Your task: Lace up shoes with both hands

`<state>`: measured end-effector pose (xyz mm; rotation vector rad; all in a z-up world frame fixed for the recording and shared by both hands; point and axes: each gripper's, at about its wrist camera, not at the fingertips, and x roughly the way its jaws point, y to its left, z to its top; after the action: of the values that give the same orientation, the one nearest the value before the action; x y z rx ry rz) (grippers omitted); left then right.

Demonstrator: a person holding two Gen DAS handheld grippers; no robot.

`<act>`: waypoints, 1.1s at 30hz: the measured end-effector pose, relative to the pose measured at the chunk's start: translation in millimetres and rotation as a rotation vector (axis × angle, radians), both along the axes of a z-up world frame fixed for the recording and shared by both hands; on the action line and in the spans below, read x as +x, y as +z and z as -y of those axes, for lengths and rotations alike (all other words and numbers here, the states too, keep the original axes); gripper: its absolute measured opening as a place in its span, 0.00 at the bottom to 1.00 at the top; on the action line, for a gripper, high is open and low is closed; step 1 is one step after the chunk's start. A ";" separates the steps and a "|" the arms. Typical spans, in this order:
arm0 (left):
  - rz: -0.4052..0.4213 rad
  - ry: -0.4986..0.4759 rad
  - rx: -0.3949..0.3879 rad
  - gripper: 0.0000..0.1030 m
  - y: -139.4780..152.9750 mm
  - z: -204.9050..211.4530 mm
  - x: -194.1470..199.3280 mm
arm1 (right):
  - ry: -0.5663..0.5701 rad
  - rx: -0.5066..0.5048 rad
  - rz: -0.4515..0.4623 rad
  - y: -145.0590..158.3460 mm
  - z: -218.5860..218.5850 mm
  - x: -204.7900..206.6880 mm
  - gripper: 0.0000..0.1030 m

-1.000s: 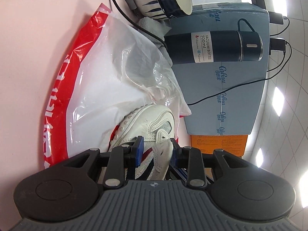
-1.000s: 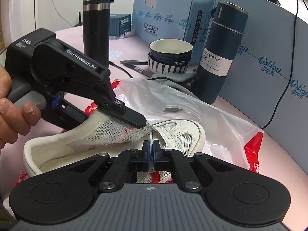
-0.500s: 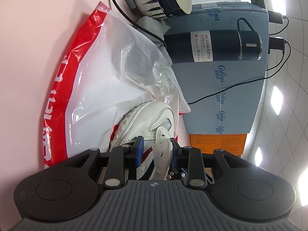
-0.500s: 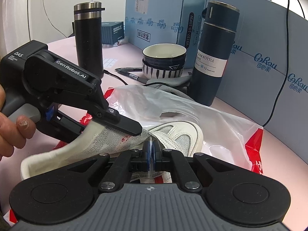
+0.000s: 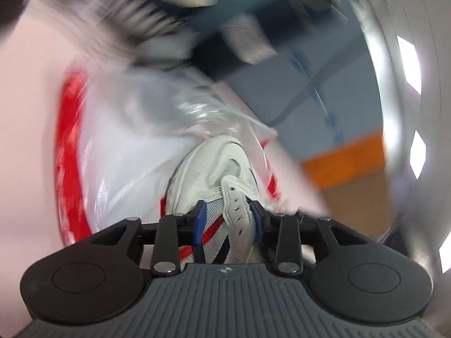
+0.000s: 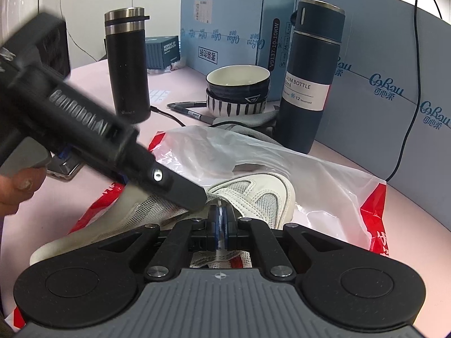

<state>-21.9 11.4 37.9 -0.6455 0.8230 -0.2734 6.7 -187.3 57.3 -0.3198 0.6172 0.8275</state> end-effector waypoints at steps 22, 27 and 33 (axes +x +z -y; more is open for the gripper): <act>0.266 -0.553 1.061 0.54 14.7 102.5 -17.9 | 0.016 0.030 -0.035 11.0 12.0 -0.4 0.03; 0.251 -0.554 1.042 0.42 9.8 100.1 -14.0 | 0.037 -0.023 -0.002 12.1 7.2 -5.9 0.05; 0.231 -0.530 0.999 0.42 8.6 96.9 -8.7 | 0.059 -0.124 0.038 10.1 -4.3 -11.1 0.10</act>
<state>-30.6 -85.5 46.5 0.5424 0.7788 -0.3599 -4.4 -183.0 67.4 -0.4672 0.6268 0.8391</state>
